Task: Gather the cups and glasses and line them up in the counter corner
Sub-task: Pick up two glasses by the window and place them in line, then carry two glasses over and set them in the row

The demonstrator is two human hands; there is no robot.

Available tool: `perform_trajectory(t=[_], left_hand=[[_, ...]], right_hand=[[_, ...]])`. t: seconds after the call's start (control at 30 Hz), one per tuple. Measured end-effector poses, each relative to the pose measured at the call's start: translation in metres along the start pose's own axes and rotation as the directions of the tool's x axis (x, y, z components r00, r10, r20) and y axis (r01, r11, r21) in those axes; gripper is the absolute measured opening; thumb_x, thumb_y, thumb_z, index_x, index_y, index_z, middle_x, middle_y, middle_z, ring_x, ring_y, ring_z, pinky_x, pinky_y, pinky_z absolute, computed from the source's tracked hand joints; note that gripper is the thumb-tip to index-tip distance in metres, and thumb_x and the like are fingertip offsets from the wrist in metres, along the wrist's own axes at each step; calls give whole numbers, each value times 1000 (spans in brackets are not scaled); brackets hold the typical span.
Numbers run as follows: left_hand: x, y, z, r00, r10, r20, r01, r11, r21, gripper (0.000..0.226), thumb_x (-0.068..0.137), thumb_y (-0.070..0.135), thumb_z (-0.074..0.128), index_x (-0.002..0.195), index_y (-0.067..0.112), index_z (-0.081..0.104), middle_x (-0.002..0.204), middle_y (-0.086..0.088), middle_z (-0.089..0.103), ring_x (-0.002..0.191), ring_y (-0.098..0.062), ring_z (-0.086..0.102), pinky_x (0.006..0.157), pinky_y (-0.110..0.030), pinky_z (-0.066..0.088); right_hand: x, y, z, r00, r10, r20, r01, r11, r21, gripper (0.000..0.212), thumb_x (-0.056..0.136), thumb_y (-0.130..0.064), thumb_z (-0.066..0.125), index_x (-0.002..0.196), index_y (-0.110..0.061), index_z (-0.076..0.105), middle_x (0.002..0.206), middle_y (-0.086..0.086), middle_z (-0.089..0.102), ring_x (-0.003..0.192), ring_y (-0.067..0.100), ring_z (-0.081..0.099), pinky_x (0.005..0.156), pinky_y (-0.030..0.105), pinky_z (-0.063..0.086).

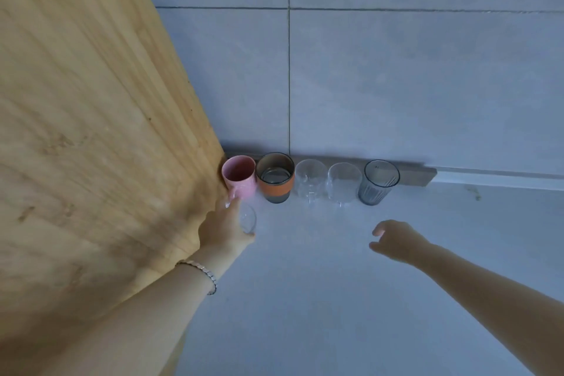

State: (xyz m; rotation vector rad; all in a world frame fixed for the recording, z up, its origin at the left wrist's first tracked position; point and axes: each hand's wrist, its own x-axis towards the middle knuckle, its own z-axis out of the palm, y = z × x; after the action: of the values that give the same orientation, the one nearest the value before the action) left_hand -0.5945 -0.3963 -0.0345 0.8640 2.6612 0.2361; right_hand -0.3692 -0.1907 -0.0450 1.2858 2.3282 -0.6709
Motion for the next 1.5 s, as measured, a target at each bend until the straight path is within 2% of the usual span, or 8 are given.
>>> perform_trajectory(t=[0.17,0.33,0.57,0.77,0.9,1.0,1.2,1.5], left_hand=[[21,-17,4,996,91,6,-92,993,77,94,73,35,72,149,22,17,130,-8,54,124,-29,46,98,-36,44],[22,-22,6,997,81,-14,-77,980,186,78,74,38,71,140,21,34,125,-10,57,115,-31,51,92,-37,46],[19,-27,15,988,147,-46,-126,943,309,96,78,45,65,150,23,6,134,-5,48,119,-29,41,96,-34,40],[0,9,10,948,314,-57,-271,886,376,93,55,34,87,131,-2,48,116,-30,56,97,-45,57,82,-47,50],[-32,94,4,803,592,64,-549,694,466,47,41,22,91,76,5,66,73,-16,65,60,-35,64,50,-35,53],[-74,178,16,718,649,251,-692,626,360,15,88,23,53,83,9,49,99,-15,66,94,-35,63,78,-37,50],[-176,344,83,548,700,459,-829,526,189,31,93,29,41,117,13,53,127,-6,58,117,-27,54,93,-31,43],[-361,565,190,388,710,588,-896,441,58,18,87,28,46,70,26,39,88,2,46,79,-20,40,57,-25,30]], right_hand=[[-28,-19,22,999,-36,10,36,998,-49,34,91,-30,51,123,-20,56,126,-3,60,120,16,54,100,29,42],[-42,-25,32,999,-41,-3,41,999,-35,32,91,-33,52,121,-22,57,121,-4,63,115,16,57,96,29,44],[-57,-22,32,1000,-19,19,20,999,-41,34,92,-33,50,124,-23,54,123,-2,61,115,18,57,98,30,44],[-77,12,25,999,31,37,-30,999,-43,38,93,-34,48,129,-22,51,128,-1,58,120,18,54,100,31,43],[-101,63,15,991,119,53,-115,991,-75,41,94,-34,47,133,-21,46,134,0,54,124,20,51,100,31,41],[-132,119,9,976,212,48,-211,977,-9,43,94,-33,47,135,-19,45,135,1,53,125,20,50,102,31,40],[-216,274,4,908,417,39,-419,901,111,46,94,-33,47,138,-18,42,142,4,46,130,23,45,105,34,38],[-375,550,-2,786,618,21,-610,771,184,37,94,-25,45,125,-5,52,125,9,57,115,29,57,95,38,47]])
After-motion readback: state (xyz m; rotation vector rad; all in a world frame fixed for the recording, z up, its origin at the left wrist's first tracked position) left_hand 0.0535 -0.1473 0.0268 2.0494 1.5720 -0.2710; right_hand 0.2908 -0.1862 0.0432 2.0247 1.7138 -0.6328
